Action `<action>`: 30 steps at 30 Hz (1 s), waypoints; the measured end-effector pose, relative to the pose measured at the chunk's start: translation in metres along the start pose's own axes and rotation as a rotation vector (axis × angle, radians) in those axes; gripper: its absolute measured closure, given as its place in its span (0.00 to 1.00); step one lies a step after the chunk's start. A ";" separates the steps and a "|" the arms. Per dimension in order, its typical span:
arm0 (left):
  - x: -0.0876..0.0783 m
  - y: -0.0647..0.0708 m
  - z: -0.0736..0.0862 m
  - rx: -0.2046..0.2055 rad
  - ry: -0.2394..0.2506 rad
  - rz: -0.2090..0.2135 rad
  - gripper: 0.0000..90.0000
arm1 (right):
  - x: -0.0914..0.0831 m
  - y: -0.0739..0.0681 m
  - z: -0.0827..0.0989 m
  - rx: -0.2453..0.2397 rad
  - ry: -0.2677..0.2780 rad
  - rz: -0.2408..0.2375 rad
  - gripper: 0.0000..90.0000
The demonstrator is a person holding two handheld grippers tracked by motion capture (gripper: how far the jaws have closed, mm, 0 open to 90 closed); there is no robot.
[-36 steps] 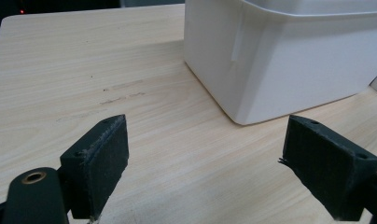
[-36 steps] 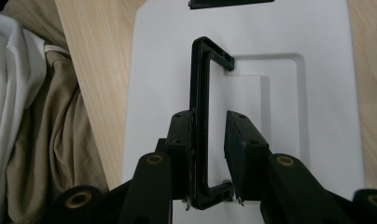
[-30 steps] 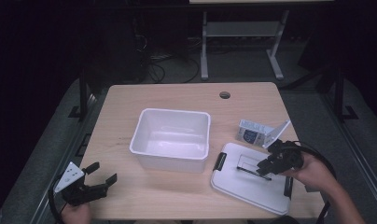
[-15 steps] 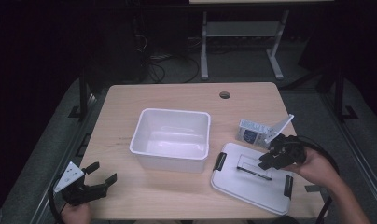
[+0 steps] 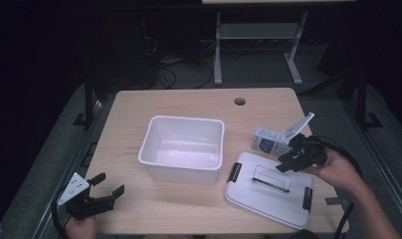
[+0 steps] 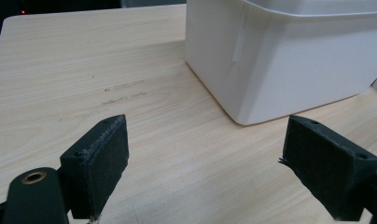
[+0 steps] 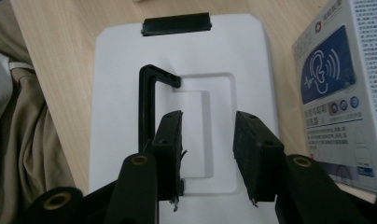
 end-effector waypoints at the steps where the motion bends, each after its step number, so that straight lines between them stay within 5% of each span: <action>1: 0.000 0.000 0.000 0.000 0.000 -0.001 0.15 | 0.000 0.001 -0.001 -0.003 0.001 0.004 0.68; 30: -0.001 -0.003 0.001 -0.007 -0.001 -0.017 0.15 | -0.005 0.042 -0.026 0.023 0.008 0.062 0.49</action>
Point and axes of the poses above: each handheld gripper's, and its own axes: x roughly forward along the jaws, z roughly out of its underside, y roughly to its right, the point moved 9 cm from there along x, roughly forward along the jaws, and after that the axes turned 8 degrees about x, right-handed, at the moved point
